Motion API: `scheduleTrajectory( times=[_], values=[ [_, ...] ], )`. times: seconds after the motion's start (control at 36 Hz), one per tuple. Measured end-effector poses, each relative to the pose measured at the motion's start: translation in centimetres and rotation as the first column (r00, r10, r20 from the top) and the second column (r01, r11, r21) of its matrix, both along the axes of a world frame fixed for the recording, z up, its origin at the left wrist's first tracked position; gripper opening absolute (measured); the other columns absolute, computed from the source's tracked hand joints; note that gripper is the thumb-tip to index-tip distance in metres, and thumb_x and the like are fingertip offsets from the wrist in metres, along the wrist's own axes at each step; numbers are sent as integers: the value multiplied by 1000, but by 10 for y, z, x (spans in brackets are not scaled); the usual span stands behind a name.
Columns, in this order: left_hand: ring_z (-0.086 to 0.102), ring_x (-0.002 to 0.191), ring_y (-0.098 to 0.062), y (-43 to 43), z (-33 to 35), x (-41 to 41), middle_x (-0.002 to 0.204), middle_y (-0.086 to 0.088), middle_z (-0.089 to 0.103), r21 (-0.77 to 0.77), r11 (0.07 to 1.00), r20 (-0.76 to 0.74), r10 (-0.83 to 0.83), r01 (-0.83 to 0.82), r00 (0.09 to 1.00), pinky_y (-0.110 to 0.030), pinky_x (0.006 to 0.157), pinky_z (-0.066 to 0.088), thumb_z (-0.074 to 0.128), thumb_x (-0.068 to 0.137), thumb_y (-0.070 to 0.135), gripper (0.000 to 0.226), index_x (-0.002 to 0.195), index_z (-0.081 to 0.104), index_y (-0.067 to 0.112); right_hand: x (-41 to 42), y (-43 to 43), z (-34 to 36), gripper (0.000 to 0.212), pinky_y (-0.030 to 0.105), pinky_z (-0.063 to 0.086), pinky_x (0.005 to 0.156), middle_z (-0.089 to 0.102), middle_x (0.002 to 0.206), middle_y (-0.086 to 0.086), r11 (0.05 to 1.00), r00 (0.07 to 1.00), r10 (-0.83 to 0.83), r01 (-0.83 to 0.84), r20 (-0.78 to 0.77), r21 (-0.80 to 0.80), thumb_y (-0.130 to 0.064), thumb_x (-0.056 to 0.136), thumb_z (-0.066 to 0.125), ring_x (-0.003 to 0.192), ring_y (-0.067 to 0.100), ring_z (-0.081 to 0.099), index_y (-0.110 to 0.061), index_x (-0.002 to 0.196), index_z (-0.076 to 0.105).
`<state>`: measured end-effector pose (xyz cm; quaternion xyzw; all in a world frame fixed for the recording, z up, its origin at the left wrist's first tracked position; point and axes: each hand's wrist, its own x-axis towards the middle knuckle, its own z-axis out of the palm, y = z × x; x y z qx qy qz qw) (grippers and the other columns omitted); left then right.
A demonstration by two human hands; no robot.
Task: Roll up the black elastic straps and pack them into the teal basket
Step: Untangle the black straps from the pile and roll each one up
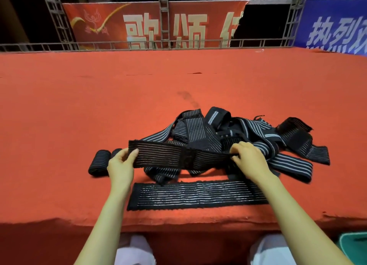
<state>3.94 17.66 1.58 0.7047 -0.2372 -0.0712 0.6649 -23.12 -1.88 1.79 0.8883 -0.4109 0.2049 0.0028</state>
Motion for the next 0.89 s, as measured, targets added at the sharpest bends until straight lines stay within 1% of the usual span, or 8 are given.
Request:
scheduleTrajectory(
  times=[0.14,0.31,0.39,0.44,0.61,0.69,0.78,0.89],
  values=[
    [63,93,-17,5,-3,-6,94,2,69,12,1000,-74,-26,27,997,-41,93,49,61,91,18,8,96,67,15,-10,-3,-10,11,40,40,81,57,96,7,996,995,-84,85,48,-26,-15,83,65,98,31,51,-9,93,66],
    [61,82,-9,17,-1,-11,86,6,66,-18,998,-129,-66,65,989,-36,87,48,58,92,9,12,88,66,18,-20,6,5,8,43,36,92,59,92,1,998,910,-44,57,412,-20,-13,83,69,99,26,51,-15,85,61],
    [62,91,-16,27,-6,-6,97,-2,68,22,997,-106,-74,77,992,-38,90,48,65,88,11,8,96,67,12,-29,11,17,17,44,36,90,57,75,-9,998,915,-64,66,399,10,-22,82,71,84,20,53,-25,76,55],
    [60,95,-19,34,-8,-3,106,-9,65,46,996,-118,-65,71,991,-36,88,48,67,86,11,28,113,62,5,-36,15,18,18,49,34,95,54,70,-12,997,938,-79,82,336,4,-28,82,72,87,20,52,-28,73,56],
    [59,88,-19,48,-14,-5,101,-11,62,10,997,-123,-72,74,990,-36,83,48,65,87,8,25,111,58,8,-46,15,10,13,60,28,101,59,92,2,957,961,2,78,275,-280,-22,82,71,106,29,48,-14,80,61],
    [58,88,-16,49,-18,-12,101,-8,63,45,993,-103,-105,110,989,-36,84,47,64,88,9,16,104,59,12,-45,9,0,16,46,39,90,60,93,1,996,991,62,-54,118,-75,-27,81,71,100,30,54,-16,86,60],
    [62,93,-22,41,-24,-22,99,-5,64,98,981,-90,-160,168,983,-43,91,49,64,89,13,12,100,62,12,-38,15,-18,48,40,37,101,53,123,5,977,996,89,-84,-15,195,-28,81,72,121,26,44,-15,123,52],
    [60,77,-3,22,-22,-45,89,1,67,115,951,0,-291,289,957,-8,70,46,63,88,7,12,100,65,6,-27,19,-33,52,35,34,104,49,126,7,959,990,45,-80,134,273,4,79,59,125,26,39,-9,129,51]
  ],
)
